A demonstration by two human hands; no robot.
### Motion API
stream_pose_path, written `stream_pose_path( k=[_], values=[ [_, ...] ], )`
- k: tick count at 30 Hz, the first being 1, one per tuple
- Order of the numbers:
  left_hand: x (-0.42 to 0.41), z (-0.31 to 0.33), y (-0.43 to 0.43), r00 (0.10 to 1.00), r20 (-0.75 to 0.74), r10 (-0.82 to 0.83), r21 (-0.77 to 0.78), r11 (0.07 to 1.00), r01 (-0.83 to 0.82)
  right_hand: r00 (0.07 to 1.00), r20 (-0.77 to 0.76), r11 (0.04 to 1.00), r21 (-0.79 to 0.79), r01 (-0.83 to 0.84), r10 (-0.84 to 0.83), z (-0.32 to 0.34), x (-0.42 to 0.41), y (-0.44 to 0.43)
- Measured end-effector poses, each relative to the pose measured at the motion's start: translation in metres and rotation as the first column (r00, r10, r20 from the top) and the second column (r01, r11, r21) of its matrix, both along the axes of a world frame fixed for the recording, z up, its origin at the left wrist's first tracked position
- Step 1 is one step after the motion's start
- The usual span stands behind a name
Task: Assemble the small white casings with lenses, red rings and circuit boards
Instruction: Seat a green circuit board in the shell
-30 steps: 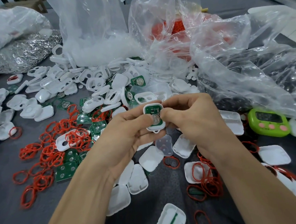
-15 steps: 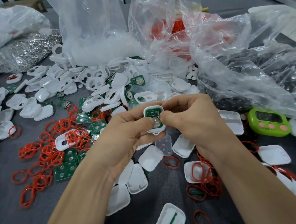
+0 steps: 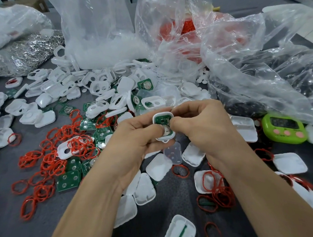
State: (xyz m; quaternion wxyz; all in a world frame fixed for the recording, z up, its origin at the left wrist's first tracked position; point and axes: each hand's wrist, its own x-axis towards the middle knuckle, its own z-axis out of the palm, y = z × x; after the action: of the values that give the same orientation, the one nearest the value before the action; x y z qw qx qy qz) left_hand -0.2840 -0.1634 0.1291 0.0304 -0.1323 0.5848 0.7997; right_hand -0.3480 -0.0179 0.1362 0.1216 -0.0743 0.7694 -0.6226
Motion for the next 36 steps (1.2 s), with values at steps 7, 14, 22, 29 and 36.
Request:
stream_pose_path(
  k=[7,14,22,29,36],
  values=[
    [0.0006,0.001,-0.0014,1.0,0.006,-0.004,0.0,1.0,0.004,1.0,-0.014,1.0,0.012,0.001,-0.001,0.0023,0.0016,-0.0008],
    [0.0017,0.0022,0.0008,1.0,0.003,-0.022,-0.03,0.999,0.022,0.997,-0.061,0.998,0.033,0.052,-0.05,0.0028,0.0057,-0.0017],
    [0.0029,0.0037,0.0032,1.0,0.003,-0.027,-0.038,0.999,0.027,0.992,-0.052,0.993,0.023,0.114,-0.113,0.0,0.0085,-0.0032],
    [0.0018,0.0043,-0.0021,0.999,-0.024,-0.041,-0.052,0.998,0.04,0.997,0.074,0.996,-0.078,-0.032,0.038,0.0055,0.0034,-0.0007],
    [0.0043,0.0045,0.0009,0.998,-0.022,-0.055,-0.08,0.995,0.053,1.0,0.002,0.999,0.025,0.031,-0.031,0.0015,0.0029,0.0005]
  ],
)
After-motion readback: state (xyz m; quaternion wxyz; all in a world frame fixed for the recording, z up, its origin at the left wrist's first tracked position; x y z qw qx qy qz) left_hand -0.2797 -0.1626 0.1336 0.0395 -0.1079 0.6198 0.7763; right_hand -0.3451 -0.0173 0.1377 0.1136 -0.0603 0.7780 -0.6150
